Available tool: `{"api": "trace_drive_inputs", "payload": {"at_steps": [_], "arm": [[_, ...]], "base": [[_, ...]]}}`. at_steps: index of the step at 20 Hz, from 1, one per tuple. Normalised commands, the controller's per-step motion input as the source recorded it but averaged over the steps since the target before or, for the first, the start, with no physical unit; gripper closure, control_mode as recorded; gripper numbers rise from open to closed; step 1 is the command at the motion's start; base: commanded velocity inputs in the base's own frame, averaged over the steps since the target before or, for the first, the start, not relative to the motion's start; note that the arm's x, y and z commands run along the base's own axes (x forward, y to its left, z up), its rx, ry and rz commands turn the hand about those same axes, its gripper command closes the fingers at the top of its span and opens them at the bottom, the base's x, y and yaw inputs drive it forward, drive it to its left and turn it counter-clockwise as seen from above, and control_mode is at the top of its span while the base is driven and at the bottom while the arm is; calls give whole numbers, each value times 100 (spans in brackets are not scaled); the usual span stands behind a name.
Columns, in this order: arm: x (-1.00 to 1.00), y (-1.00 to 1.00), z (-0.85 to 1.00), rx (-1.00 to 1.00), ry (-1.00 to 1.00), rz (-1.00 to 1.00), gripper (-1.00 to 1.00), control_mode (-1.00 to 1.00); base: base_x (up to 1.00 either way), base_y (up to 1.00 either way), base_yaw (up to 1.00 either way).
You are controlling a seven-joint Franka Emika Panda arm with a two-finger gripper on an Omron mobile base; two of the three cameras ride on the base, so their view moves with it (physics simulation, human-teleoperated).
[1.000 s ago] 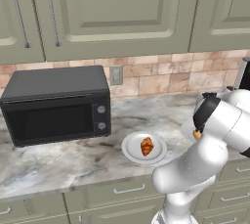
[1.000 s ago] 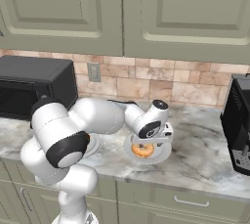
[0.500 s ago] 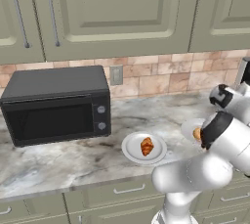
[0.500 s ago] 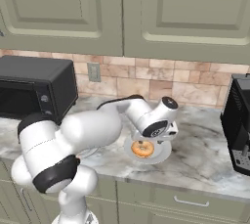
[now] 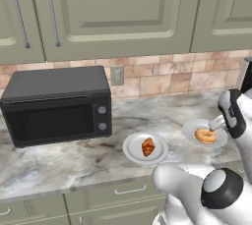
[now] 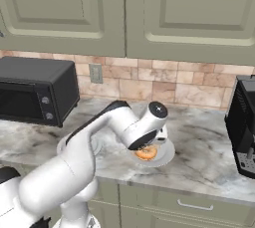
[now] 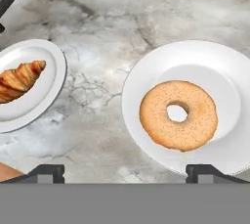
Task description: Place the pastries on the plates.
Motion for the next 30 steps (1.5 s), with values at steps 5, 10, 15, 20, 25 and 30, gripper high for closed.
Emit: {"api": "trace_drive_inputs", "payload": {"at_steps": [5, 10, 15, 20, 25, 30], "arm": [[-28, 100, 0, -11, 0, -12, -100, -100], [0, 100, 0, -16, 2, -23, -100, -100], [0, 100, 0, -12, 5, -25, -100, -100], [0, 41, 0, -4, 0, -15, -100, -100], [-24, 1, 0, 0, -1, -4, -100, -100], [-52, -2, 4, 1, -2, -1, -100, -100]], "base": [[0, 0, 0], [0, 0, 0], [0, 0, 0], [0, 0, 0], [0, 0, 0], [0, 0, 0]]}}
